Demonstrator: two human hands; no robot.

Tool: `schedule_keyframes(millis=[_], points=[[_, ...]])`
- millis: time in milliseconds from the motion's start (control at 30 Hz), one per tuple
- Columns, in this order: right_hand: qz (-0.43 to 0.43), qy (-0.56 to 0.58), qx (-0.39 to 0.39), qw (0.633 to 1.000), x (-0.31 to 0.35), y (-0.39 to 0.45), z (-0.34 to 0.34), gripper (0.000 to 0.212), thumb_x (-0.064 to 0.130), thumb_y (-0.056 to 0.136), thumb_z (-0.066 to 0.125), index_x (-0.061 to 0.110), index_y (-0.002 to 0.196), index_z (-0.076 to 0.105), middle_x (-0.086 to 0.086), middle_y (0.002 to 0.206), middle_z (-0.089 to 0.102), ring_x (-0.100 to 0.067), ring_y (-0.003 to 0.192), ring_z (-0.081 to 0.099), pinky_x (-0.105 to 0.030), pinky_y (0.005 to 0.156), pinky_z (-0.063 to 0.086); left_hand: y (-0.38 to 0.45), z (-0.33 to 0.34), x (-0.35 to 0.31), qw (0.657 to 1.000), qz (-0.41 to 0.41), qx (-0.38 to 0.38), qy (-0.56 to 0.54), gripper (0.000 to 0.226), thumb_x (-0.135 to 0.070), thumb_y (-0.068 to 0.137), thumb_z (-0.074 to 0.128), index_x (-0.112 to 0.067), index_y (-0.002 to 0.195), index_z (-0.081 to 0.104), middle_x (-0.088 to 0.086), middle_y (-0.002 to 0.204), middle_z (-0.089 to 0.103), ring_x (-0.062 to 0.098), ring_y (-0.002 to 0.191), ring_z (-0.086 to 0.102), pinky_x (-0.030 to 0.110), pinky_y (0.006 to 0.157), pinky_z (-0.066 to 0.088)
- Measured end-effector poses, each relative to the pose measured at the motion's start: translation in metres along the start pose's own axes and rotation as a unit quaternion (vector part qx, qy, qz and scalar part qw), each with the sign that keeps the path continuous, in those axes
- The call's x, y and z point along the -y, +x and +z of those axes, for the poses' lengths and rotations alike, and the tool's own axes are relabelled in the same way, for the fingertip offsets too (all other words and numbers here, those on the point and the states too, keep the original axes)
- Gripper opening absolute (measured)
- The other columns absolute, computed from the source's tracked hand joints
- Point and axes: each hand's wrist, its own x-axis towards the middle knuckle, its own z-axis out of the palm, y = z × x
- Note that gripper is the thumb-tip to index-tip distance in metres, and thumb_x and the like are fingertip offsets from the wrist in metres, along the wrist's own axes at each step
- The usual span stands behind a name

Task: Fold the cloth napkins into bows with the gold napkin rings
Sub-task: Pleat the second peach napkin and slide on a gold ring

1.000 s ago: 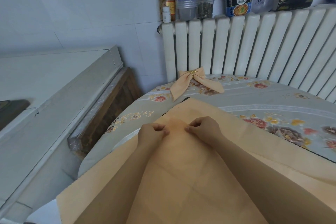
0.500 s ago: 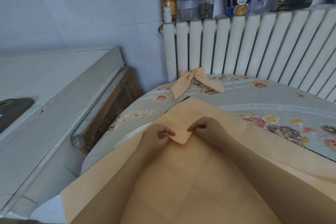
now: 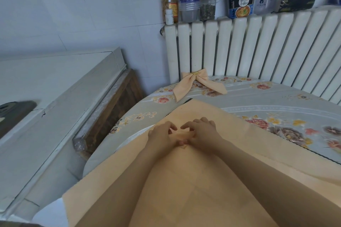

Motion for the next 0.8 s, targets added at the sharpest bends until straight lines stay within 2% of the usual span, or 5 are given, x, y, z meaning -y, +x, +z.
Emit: schedule_keyframes(millis=[233, 367, 467, 634, 800], points=[[-0.065, -0.033, -0.079, 0.994, 0.005, -0.007, 0.002, 0.016, 0.034, 0.085, 0.062, 0.024, 0.094, 0.071, 0.006, 0.099, 0.063, -0.017, 0.104, 0.044, -0.027, 0.076, 0.017, -0.006, 0.006, 0.007, 0.986, 0.129, -0.074, 0.075, 0.003, -0.023, 0.073, 0.073, -0.022, 0.071, 0.071, -0.010, 0.067, 0.051, 0.011, 0.069, 0.047, 0.028, 0.068, 0.033], [-0.117, -0.026, -0.093, 0.988, -0.004, -0.019, 0.000, 0.011, 0.023, 0.079, 0.066, 0.022, 0.085, 0.075, 0.003, 0.088, 0.069, -0.026, 0.096, 0.054, -0.028, 0.076, 0.020, -0.021, 0.006, 0.013, 0.980, 0.169, -0.076, 0.066, 0.013, -0.015, 0.069, 0.061, -0.021, 0.071, 0.072, -0.005, 0.071, 0.060, 0.018, 0.074, 0.055, 0.031, 0.069, 0.034], [-0.128, -0.042, -0.056, 0.989, -0.005, -0.031, -0.008, 0.016, 0.029, 0.084, 0.062, 0.029, 0.095, 0.074, 0.008, 0.098, 0.068, -0.019, 0.101, 0.050, -0.025, 0.076, 0.021, -0.032, 0.001, 0.015, 0.979, 0.180, -0.053, 0.080, 0.028, -0.018, 0.067, 0.052, -0.025, 0.079, 0.076, -0.005, 0.078, 0.064, 0.018, 0.082, 0.056, 0.030, 0.071, 0.031], [-0.097, -0.027, 0.013, 0.995, -0.007, -0.042, -0.014, 0.020, 0.040, 0.086, 0.061, 0.031, 0.101, 0.070, 0.012, 0.106, 0.066, -0.011, 0.105, 0.050, -0.022, 0.080, 0.028, -0.046, -0.005, 0.014, 0.984, 0.148, 0.045, 0.093, 0.042, -0.031, 0.066, 0.045, -0.029, 0.099, 0.072, -0.013, 0.092, 0.055, 0.008, 0.097, 0.048, 0.024, 0.084, 0.031], [-0.024, -0.002, 0.024, 0.999, -0.003, -0.035, -0.014, 0.026, 0.042, 0.084, 0.064, 0.019, 0.094, 0.071, 0.005, 0.103, 0.065, -0.015, 0.103, 0.051, -0.025, 0.082, 0.032, -0.046, -0.003, 0.009, 0.998, 0.055, 0.017, 0.004, 0.011, -0.032, 0.079, 0.071, -0.022, 0.074, 0.070, -0.011, 0.080, 0.055, 0.010, 0.084, 0.053, 0.020, 0.073, 0.040]])
